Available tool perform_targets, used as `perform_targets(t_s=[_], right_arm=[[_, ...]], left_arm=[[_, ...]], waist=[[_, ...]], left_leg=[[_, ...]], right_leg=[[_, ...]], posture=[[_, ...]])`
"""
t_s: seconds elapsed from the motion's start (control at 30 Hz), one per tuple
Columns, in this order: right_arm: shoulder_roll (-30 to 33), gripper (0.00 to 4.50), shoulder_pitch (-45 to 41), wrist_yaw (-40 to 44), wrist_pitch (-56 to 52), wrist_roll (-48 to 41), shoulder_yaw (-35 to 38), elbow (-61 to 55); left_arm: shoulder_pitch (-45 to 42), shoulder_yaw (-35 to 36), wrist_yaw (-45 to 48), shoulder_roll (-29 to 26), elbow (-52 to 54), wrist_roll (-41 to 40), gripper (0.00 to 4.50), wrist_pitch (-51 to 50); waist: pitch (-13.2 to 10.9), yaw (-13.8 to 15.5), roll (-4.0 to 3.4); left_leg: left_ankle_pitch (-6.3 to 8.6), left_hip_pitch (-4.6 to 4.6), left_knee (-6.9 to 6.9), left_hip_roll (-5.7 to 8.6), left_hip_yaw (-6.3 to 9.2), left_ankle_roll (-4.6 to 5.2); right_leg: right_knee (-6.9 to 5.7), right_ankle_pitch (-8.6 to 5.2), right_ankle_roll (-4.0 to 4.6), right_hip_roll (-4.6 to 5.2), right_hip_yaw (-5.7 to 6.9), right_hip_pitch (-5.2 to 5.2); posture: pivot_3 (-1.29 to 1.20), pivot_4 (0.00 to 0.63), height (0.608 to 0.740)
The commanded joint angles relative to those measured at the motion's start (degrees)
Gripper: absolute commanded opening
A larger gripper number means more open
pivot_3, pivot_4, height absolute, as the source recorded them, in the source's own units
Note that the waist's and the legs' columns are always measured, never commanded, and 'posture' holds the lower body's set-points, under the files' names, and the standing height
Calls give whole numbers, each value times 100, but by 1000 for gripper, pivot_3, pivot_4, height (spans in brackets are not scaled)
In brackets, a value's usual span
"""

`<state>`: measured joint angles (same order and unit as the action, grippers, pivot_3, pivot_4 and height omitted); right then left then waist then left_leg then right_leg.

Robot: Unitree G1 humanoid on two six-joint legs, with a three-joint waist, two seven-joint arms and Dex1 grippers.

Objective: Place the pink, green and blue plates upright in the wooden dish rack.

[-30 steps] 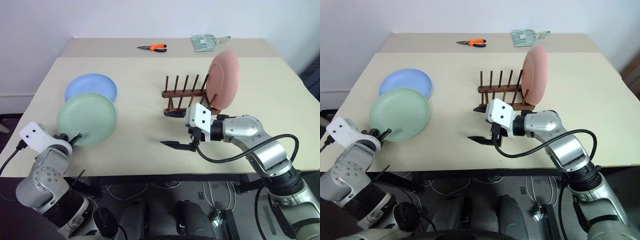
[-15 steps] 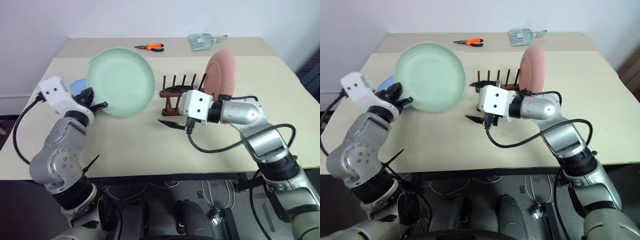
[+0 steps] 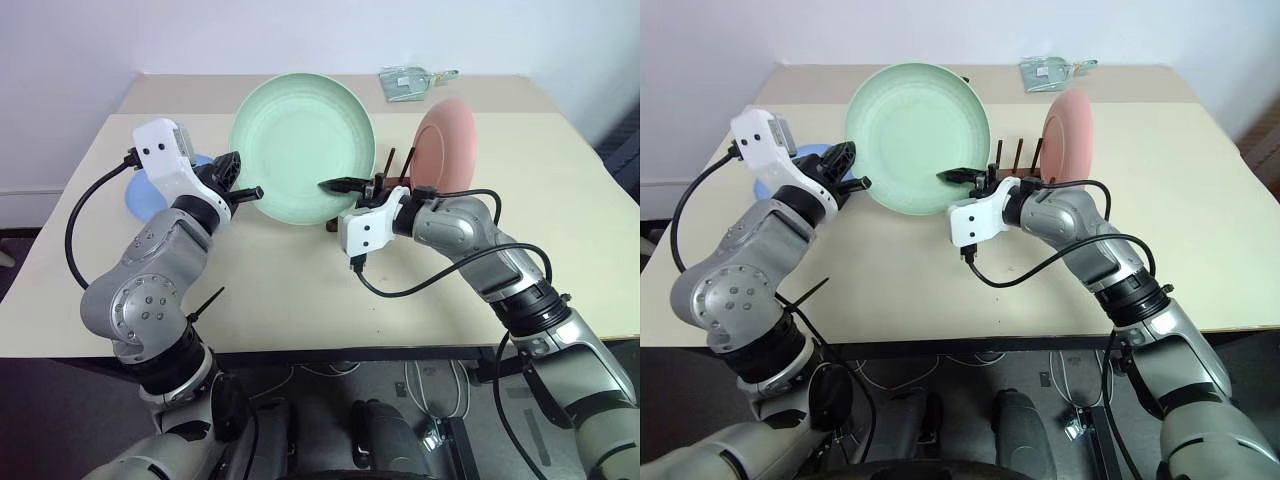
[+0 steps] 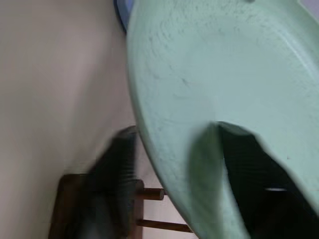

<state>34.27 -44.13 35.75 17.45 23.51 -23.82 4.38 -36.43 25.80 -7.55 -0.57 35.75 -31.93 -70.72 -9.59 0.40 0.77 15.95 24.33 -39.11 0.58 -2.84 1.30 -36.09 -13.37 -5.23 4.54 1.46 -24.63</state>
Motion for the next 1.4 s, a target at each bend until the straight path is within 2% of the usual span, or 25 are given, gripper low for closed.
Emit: perform_targets(t_s=[0.03, 0.07, 0.17, 0.27, 0.3, 0.33, 0.43, 0.53, 0.6, 0.63, 0.73, 0.9, 1.4], right_arm=[[-42, 145, -91, -269, 267, 165, 210, -24], [-51, 32, -94, -327, 317, 219, 242, -7], [-56, 0, -107, -475, 411, 335, 341, 13], [-83, 0, -101, -569, 264, 85, 643, -22], [-106, 0, -100, -559, 177, -64, 765, -46], [-223, 0, -77, -438, -178, -581, 1039, -169], [-618, 0, -34, -40, -1584, -2232, 1833, -672], [-975, 0, -244, -271, -3864, -4205, 2997, -1186], [-1049, 0, -397, -583, -5083, -4982, 3526, -1308], [-1028, 0, -428, -659, -5513, -5231, 3663, -1358], [-1115, 0, -454, -1028, -6645, -6096, 4105, -1535], [-1259, 0, -491, -1662, -7443, -6636, 4393, -1569], [-1226, 0, -632, -1951, -7573, -7024, 4404, -1517]], left_arm=[[-105, -30, 21, -51, 232, -225, 0, -78], [-111, 5, 26, -14, 218, -294, 0, -73], [-414, 436, -174, 209, 91, -552, 937, 245], [-1007, 1132, -647, 33, -285, -399, 2334, 1211], [-1102, 1283, -781, -93, -428, -307, 2334, 1414], [-993, 1179, -666, -512, -601, 5, 2334, 1627], [-324, 437, -14, -1634, -957, 641, 2334, 2006], [818, -1049, 1340, -2490, -875, 1092, 2334, 2812], [1433, -1770, 2123, -2780, -754, 1259, 2334, 3458], [1666, -2000, 2396, -2843, -719, 1308, 2334, 3738], [2150, -2185, 3051, -2522, -682, 655, 2334, 3864], [2455, -2533, 3716, -2615, -531, 439, 2334, 3832], [2859, -2629, 3664, -2602, -367, 571, 2334, 3747]], waist=[[0, 0, 0], [0, 1, 0], [-4, 29, 6], [-15, 28, 23], [-15, 15, 23], [-14, -6, 20], [-14, -105, 12], [-14, -89, 13], [-14, -43, 13], [-14, -30, 12], [-14, -45, 10], [-11, -148, -18], [-11, -116, -28]], left_leg=[[0, 0, 0, 0, 0, 0], [0, -1, 0, 0, 0, 0], [-1, -1, -2, 0, 1, -1], [-3, 1, -8, -1, 7, -4], [-3, 1, -7, -1, 7, -5], [-4, -2, -4, -1, 6, -6], [-11, -15, 17, -9, -2, -17], [-12, -16, 19, -15, 0, -17], [-5, -15, 15, -9, 0, -10], [-1, -15, 14, -4, 1, -7], [14, -13, 21, -3, -3, -16], [15, 6, 39, -4, -7, 21], [18, 6, 32, -5, -17, 36]], right_leg=[[0, 0, 0, -1, 2, 1], [0, 0, 0, -2, 3, 1], [0, 0, 0, -2, 5, 3], [0, 0, 0, -2, 12, 5], [-1, 0, 0, -2, 13, 5], [0, 0, 0, -3, 13, 5], [-5, -1, 1, -13, 12, 5], [-6, -1, 1, -11, 20, 10], [-2, -1, 2, 9, 21, 16], [0, -1, 5, 20, 21, 17], [7, -6, 33, 37, 23, 5], [-4, -3, 29, 40, 24, -33], [-5, 2, 19, 33, 26, -28]], posture=[[0, 150, 740], [0, 150, 740], [0, 150, 740], [0, 150, 740], [0, 150, 740], [0, 150, 740], [0, 150, 740], [0, 150, 740], [0, 150, 740], [0, 150, 740], [0, 150, 740], [0, 150, 740], [0, 150, 740]])
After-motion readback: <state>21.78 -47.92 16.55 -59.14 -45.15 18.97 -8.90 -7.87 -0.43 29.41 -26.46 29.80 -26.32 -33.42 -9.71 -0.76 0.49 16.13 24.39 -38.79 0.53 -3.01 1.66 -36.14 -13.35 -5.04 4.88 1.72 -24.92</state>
